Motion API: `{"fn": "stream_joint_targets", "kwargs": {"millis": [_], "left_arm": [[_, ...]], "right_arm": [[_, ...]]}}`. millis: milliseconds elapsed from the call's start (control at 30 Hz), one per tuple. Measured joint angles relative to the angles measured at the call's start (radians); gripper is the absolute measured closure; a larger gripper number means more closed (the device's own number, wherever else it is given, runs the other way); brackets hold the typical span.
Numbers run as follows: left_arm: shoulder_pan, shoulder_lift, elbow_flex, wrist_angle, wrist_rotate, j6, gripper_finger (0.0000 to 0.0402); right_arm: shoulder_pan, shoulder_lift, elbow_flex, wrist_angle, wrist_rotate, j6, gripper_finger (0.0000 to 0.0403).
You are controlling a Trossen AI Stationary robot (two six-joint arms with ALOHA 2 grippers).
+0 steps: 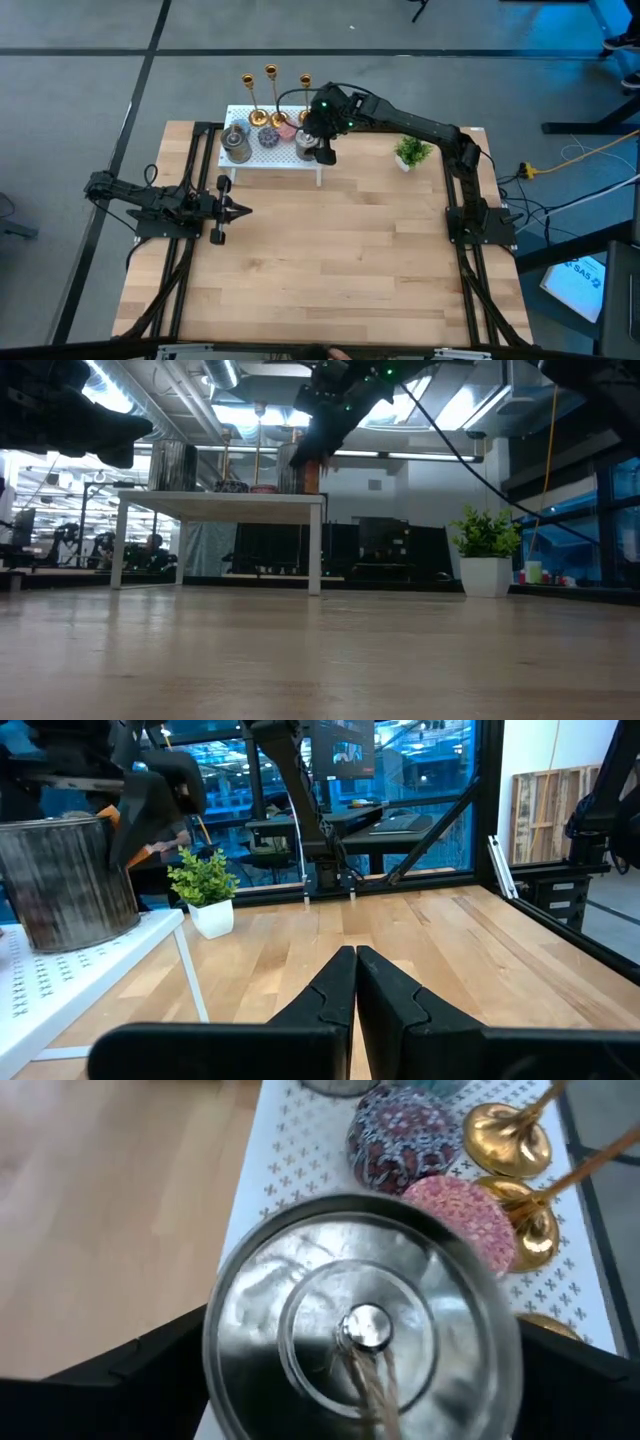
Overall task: Pick & Place candle stick holders
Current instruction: Put the candle tin on the shelf, then adjust the scented candles on the shelf
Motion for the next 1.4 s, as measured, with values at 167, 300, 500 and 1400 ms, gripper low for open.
{"fn": "stream_joint_targets", "kwargs": {"millis": [167,300,500,1400], "left_arm": [[0.0,0.0,0.0,0.0,0.0,0.0,0.0395],[0.0,0.0,0.0,0.0,0.0,0.0,0.0395],[0.0,0.0,0.0,0.0,0.0,0.0,0.0396],[0.0,0.0,0.0,0.0,0.0,0.0,0.0396]], "right_arm": [[0.0,-0.036,0.0,0.004,-0.003,0.052,0.0011],[0.0,-0.046,-0.001,0.005,-0.003,0.051,0.001],[0.0,-0.119,0.0,-0.098,-0.003,0.053,0.0011],[0.034,-0.214,-0.137,-0.528,-0.041,-0.052,0.0372]]}}
